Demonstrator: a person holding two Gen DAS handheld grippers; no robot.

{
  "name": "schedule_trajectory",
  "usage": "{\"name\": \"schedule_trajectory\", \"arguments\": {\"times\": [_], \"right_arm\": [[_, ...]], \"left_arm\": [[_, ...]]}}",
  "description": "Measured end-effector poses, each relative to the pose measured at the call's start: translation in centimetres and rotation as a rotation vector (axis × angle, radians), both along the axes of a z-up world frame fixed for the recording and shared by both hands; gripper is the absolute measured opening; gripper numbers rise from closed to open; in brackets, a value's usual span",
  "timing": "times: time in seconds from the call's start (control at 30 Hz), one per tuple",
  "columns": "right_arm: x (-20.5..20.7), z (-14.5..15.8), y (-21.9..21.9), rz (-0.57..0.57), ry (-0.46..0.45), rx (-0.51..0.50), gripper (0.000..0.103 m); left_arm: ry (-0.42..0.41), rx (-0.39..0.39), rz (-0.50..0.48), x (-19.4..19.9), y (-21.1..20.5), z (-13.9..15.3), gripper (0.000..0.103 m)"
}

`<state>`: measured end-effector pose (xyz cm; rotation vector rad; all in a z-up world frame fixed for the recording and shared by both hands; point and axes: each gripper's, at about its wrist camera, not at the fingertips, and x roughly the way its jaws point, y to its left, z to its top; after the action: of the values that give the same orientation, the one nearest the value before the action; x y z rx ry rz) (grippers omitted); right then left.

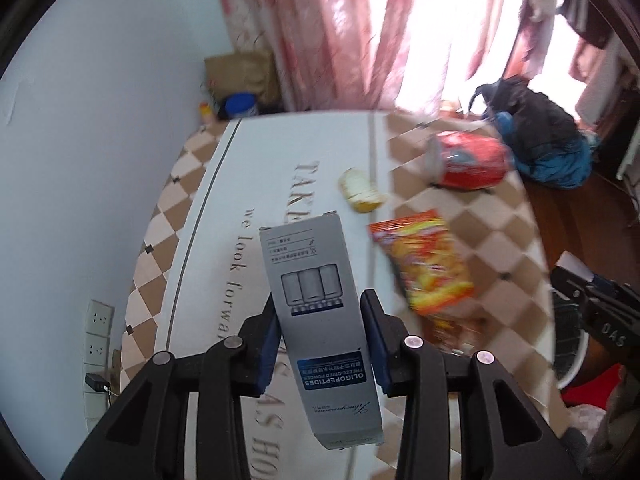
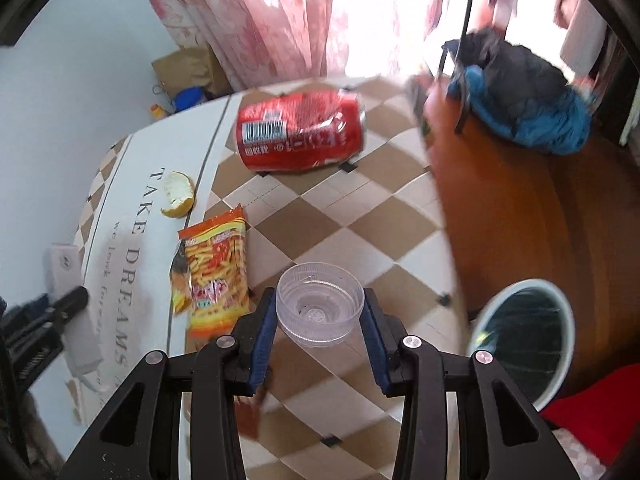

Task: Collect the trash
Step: 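Carry the clear cup over the bin and open the right tool while the left tool drops the white box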

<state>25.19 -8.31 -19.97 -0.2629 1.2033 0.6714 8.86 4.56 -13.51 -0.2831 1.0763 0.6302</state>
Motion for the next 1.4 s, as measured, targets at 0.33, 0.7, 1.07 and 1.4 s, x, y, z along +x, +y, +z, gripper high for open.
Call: {"name": "schedule_trajectory", "arguments": {"times": [0.33,0.7,1.07,1.4], "right_arm": [[-2.4,6.9,-12.4,-0.117,-0.069,0.150,0.043],[-0.1,11.0,-28.9,-0.297,-0.138,0.181,0.043],[6.4,0.8,-39.0,-0.422,0.013,0.096,0.043],[11.6,-11.6,-41.3,-0.477,0.226,0.041,0.043]], "left_arm": [[-0.144,0.000,-0.208,2.7,-11.1,6.4,0.035],[-0.127,-0.104,-0.461,13.0,-23.9,4.7,0.035],[0.119,-0.331,-0.592,25.3,-31.7,-7.4,0.036],[0.258,-0.414,-0.515,31.3,-32.1,-15.8,0.090]]}}
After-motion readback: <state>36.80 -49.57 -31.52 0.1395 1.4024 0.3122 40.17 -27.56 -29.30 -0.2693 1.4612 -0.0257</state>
